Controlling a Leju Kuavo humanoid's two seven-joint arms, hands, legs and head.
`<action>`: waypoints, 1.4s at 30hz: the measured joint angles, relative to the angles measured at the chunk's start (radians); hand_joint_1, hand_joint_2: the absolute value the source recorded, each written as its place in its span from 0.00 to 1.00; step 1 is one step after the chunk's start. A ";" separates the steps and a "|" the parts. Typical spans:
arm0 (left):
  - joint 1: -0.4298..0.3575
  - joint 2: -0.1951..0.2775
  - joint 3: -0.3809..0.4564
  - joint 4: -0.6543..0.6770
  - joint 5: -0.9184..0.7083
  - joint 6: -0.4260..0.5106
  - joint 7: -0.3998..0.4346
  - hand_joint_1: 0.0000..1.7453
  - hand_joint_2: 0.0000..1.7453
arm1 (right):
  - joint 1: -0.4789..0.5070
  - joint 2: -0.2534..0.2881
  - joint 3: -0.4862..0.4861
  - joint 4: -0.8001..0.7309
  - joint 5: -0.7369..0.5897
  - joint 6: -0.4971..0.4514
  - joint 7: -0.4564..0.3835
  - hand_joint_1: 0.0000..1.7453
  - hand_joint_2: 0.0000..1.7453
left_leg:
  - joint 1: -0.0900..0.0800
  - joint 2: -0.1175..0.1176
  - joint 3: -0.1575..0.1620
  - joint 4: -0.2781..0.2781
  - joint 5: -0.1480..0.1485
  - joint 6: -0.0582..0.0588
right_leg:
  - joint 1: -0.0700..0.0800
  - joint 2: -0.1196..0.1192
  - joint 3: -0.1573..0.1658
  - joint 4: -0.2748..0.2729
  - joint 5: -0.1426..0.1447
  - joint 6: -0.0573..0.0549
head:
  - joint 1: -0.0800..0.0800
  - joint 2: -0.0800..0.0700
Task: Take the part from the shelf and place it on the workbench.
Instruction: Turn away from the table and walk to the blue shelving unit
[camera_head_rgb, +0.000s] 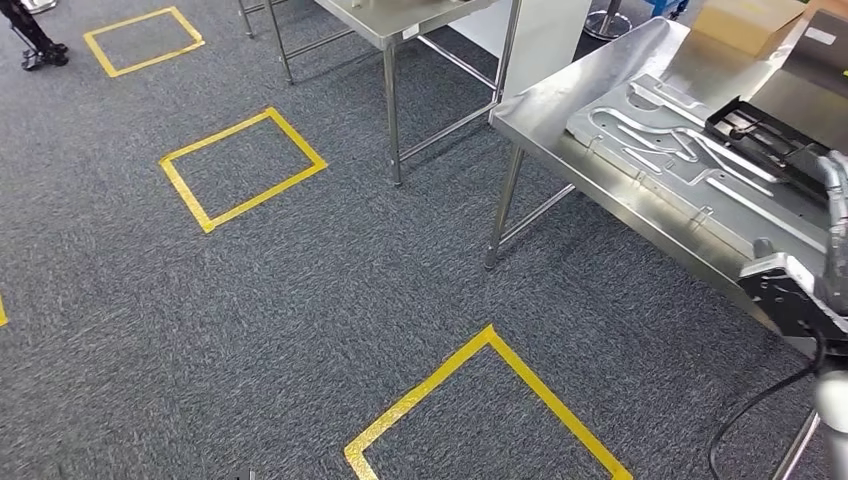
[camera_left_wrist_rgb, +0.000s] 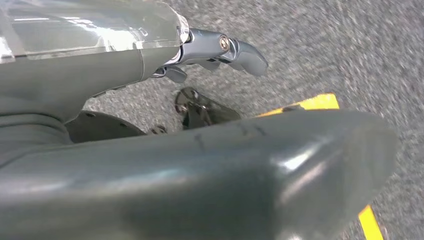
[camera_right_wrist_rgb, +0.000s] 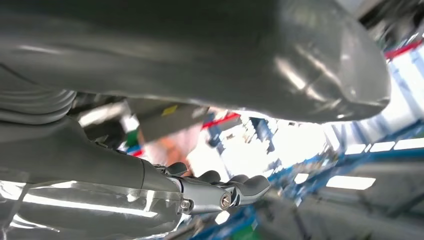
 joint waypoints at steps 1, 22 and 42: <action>0.000 -0.001 -0.001 0.000 0.000 0.003 0.003 0.00 0.00 | -0.008 0.009 0.027 0.013 0.005 -0.003 0.000 0.00 0.00 | -0.003 -0.010 -0.017 0.005 0.011 0.000 | 0.005 0.003 0.029 -0.019 0.026 -0.007 | 0.000 0.000; -0.010 -0.015 -0.007 -0.003 0.000 0.078 0.026 0.00 0.00 | -0.136 0.424 0.555 0.578 0.291 -0.050 -0.015 0.00 0.00 | 0.050 0.061 0.042 0.021 -0.046 -0.090 | -0.001 -0.103 0.135 -0.295 0.124 -0.009 | -0.003 0.000; 0.006 0.023 -0.024 -0.002 -0.007 0.157 0.044 0.00 0.00 | 0.313 0.433 0.306 1.332 -0.184 0.161 0.672 0.00 0.00 | 0.003 -0.017 -0.029 0.145 -0.120 -0.058 | 0.027 0.015 0.139 -0.300 0.118 -0.083 | -0.003 0.000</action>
